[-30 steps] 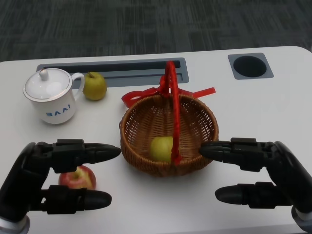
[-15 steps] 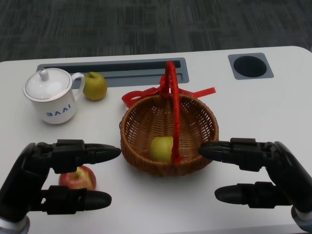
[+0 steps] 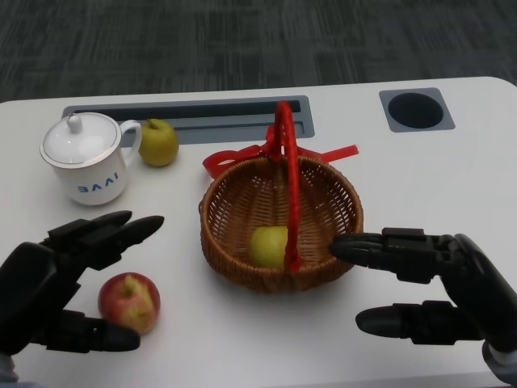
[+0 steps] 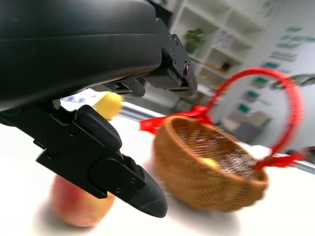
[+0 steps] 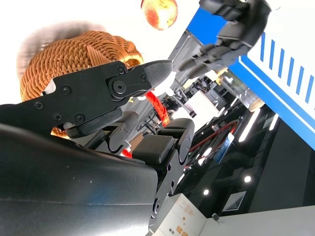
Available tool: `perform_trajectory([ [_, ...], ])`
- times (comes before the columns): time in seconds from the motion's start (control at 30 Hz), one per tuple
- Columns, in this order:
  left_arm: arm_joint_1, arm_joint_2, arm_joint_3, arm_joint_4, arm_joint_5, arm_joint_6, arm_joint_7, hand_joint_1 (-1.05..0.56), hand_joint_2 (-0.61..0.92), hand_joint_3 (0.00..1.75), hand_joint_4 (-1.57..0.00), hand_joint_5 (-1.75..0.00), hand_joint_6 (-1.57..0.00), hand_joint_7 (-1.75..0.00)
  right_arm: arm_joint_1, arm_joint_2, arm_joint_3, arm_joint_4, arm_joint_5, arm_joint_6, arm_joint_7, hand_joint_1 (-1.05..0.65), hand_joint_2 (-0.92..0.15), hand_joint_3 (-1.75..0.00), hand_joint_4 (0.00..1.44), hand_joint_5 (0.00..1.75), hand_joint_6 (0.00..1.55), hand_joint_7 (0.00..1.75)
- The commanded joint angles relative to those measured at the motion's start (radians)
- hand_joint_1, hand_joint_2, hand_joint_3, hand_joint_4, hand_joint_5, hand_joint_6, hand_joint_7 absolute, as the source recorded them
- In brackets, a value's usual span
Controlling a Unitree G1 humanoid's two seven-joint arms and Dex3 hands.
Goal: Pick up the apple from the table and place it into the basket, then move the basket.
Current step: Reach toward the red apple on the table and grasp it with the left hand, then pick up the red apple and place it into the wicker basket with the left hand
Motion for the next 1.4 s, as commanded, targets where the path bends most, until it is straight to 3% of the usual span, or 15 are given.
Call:
perform_trajectory([
  [0.03,-0.048,0.05,-0.042,0.096,0.056,0.015,0.108,-0.86,0.68,0.0,-0.37,-0.03,-0.37,-0.02,0.004,-0.013,-0.001,-0.01,0.017,-0.004,-0.007,-0.52,-0.9,0.0,0.76,0.0,0.69,0.0],
  [0.23,-0.153,0.097,-0.169,0.32,0.161,0.077,0.3,-0.77,0.64,0.0,-0.42,-0.03,-0.43,-0.02,0.004,-0.018,-0.002,-0.013,0.02,-0.007,-0.006,-0.51,-0.9,0.0,0.76,0.0,0.69,0.0],
  [0.37,-0.223,0.087,-0.263,0.494,0.187,0.104,0.398,-0.74,0.63,0.0,-0.47,-0.04,-0.46,-0.02,0.01,-0.024,0.001,-0.028,0.027,0.003,0.0,-0.52,-0.9,0.0,0.76,0.0,0.69,0.0],
  [0.6,-0.284,0.048,-0.374,0.662,0.166,0.136,0.443,-0.74,0.67,0.01,-0.51,-0.03,-0.47,-0.01,0.022,-0.029,0.007,-0.05,0.039,0.017,0.003,-0.51,-0.9,0.0,0.76,0.0,0.69,0.0],
  [0.83,-0.31,0.009,-0.439,0.724,0.125,0.16,0.452,-0.72,0.68,0.01,-0.54,-0.02,-0.5,-0.01,0.029,-0.03,0.004,-0.059,0.035,0.015,-0.001,-0.51,-0.9,0.0,0.76,0.0,0.69,0.0],
  [1.2,-0.341,-0.019,-0.465,0.73,0.034,0.111,0.442,-0.68,0.69,0.0,-0.58,-0.02,-0.52,-0.01,0.036,-0.03,0.007,-0.071,0.035,0.028,0.001,-0.51,-0.9,0.0,0.75,0.0,0.69,0.0],
  [1.4,-0.336,-0.082,-0.369,0.747,-0.15,0.067,0.259,-0.52,0.65,0.0,-0.71,-0.04,-0.65,-0.04,0.031,-0.025,0.006,-0.064,0.027,0.027,-0.003,-0.52,-0.91,0.0,0.75,0.0,0.69,0.0],
])
